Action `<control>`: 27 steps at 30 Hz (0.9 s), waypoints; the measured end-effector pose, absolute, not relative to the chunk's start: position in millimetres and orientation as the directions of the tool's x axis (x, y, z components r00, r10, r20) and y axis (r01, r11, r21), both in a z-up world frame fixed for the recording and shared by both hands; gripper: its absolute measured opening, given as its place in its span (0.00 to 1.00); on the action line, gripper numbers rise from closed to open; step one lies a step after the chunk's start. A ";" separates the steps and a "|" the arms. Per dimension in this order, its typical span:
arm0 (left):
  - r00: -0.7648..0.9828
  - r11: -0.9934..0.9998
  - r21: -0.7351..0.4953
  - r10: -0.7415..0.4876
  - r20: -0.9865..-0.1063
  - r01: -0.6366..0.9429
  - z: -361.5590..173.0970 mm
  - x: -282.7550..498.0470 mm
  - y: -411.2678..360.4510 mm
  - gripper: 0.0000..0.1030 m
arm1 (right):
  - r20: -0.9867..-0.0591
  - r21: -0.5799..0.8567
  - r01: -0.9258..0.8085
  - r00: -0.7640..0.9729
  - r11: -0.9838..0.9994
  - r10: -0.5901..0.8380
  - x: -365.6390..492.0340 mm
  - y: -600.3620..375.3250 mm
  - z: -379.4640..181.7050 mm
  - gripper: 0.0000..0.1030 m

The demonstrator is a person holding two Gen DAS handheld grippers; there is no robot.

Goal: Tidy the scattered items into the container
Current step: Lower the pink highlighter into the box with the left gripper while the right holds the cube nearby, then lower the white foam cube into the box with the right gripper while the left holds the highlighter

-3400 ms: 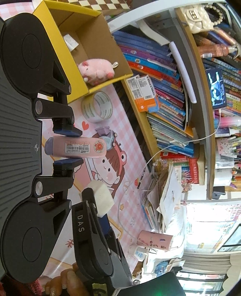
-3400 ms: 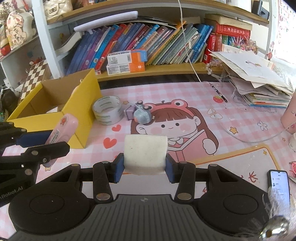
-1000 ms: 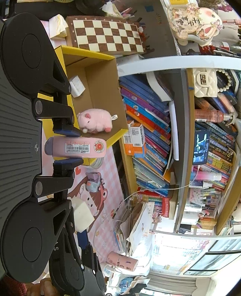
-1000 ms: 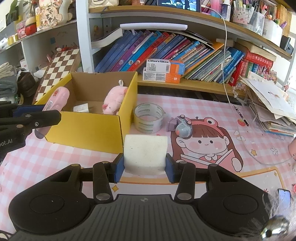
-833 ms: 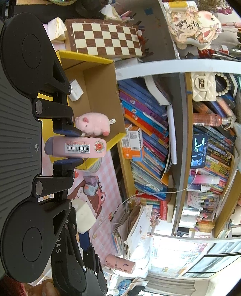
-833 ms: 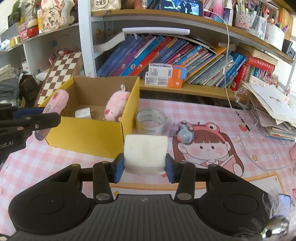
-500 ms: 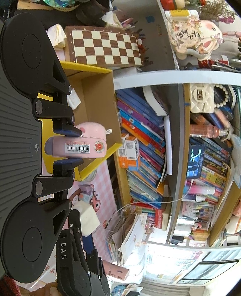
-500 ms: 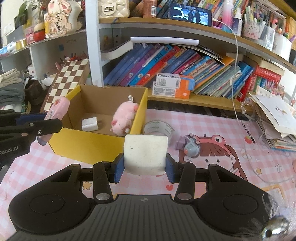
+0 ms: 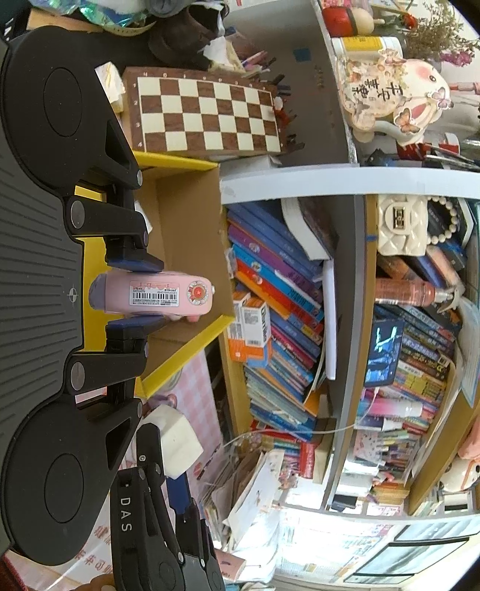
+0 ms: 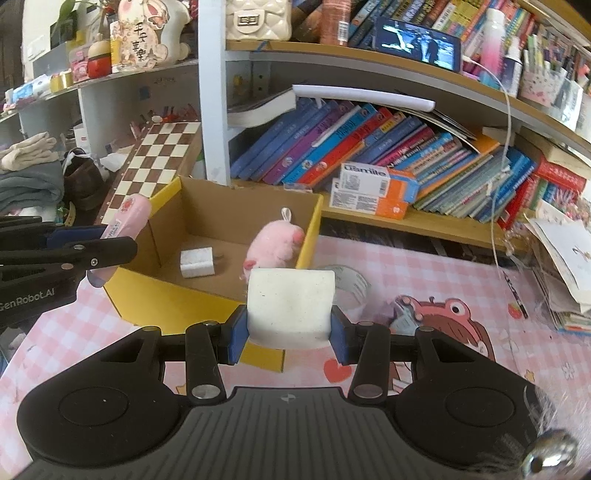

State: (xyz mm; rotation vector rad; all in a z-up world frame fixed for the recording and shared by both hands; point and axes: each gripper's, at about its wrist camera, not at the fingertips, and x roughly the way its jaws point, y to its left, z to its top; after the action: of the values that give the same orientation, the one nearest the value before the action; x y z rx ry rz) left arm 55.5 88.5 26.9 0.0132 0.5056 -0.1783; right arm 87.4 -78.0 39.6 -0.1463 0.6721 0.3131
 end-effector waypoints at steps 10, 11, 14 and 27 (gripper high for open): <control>0.861 0.990 -0.053 -0.139 -0.489 0.130 18.9 82.6 108.4 0.23 | -0.624 -0.049 -0.382 0.733 0.923 0.270 118.0 -55.5 44.9 0.41; 0.859 0.990 -0.055 -0.138 -0.493 0.128 17.2 85.4 109.9 0.23 | -0.625 -0.049 -0.386 0.731 0.921 0.273 121.2 -53.4 44.7 0.41; 0.853 0.991 -0.052 -0.132 -0.505 0.122 11.9 93.2 114.0 0.23 | -0.631 -0.047 -0.399 0.722 0.916 0.282 130.5 -47.0 42.7 0.41; 0.813 0.995 -0.052 -0.103 -0.573 0.090 -15.6 120.1 130.2 0.23 | -0.673 -0.028 -0.471 0.661 0.882 0.332 160.5 -18.6 22.7 0.41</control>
State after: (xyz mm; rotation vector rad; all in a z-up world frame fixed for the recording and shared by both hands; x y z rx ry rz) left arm 120.1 130.2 -15.6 -0.0231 0.6133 -0.1029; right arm 160.5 -18.6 22.7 -0.2068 0.7164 0.4574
